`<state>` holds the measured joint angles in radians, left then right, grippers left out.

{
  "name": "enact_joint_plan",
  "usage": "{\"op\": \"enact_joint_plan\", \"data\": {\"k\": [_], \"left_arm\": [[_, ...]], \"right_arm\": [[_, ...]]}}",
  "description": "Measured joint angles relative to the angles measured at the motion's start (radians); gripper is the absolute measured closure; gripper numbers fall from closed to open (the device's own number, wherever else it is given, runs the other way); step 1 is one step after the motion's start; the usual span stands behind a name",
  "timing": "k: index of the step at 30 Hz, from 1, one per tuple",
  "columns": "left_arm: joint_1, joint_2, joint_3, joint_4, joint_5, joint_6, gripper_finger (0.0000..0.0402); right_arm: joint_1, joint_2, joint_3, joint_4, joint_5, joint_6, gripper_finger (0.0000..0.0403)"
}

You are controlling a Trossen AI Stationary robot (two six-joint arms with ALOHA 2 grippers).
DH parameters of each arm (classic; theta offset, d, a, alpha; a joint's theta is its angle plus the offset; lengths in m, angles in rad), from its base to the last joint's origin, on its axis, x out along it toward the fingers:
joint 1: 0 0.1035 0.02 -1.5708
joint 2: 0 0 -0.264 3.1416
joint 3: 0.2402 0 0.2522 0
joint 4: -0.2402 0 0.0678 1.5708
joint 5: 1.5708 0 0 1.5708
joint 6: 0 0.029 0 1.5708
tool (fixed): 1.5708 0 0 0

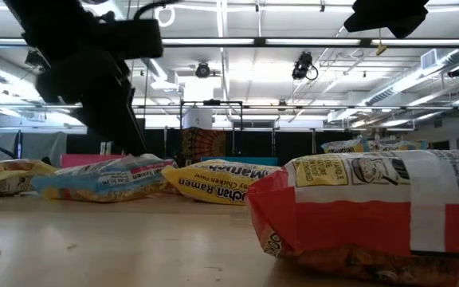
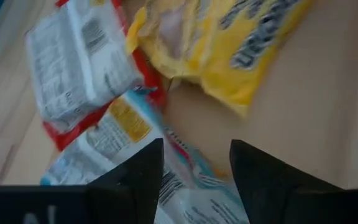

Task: Sort Maruchan noodles
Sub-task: Put the blue noodle pack into the yellow bin

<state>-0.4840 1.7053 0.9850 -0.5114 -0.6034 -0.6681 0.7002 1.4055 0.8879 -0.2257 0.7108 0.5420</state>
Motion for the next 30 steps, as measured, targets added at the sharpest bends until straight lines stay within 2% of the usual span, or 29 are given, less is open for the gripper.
{"op": "enact_joint_plan", "data": {"k": [7, 12, 14, 17, 20, 21, 25, 30], "left_arm": [[0.004, 0.194, 0.185, -0.293, -0.032, -0.230, 0.0216], [0.019, 0.264, 0.217, -0.341, -0.048, -0.279, 0.0223], [0.028, 0.281, 0.219, -0.354, -0.056, -0.296, 0.0240], [0.040, 0.282, 0.218, -0.369, -0.052, -0.313, 0.0294], [0.043, 0.234, 0.213, -0.420, -0.028, -0.318, 0.0372], [0.045, 0.209, 0.210, -0.443, -0.005, -0.317, 0.0386], [0.050, 0.041, 0.212, -0.500, -0.002, -0.292, 0.0394], [0.046, -0.171, 0.212, -0.430, -0.059, -0.176, 0.0398]], "right_arm": [[0.000, 0.000, 0.000, -0.006, 0.003, 0.004, 0.0270], [-0.004, 0.000, 0.000, -0.009, 0.003, 0.004, 0.0270], [-0.004, 0.000, 0.000, -0.009, 0.003, 0.003, 0.0270], [-0.004, 0.000, 0.000, -0.004, 0.003, -0.007, 0.0270], [0.005, -0.001, 0.000, 0.022, 0.004, -0.049, 0.0270], [0.012, -0.001, 0.000, 0.027, 0.006, -0.063, 0.0270], [0.049, -0.001, 0.000, 0.053, 0.062, -0.126, 0.0270], [0.110, 0.000, 0.000, 0.103, 0.236, -0.232, 0.0269]]}}
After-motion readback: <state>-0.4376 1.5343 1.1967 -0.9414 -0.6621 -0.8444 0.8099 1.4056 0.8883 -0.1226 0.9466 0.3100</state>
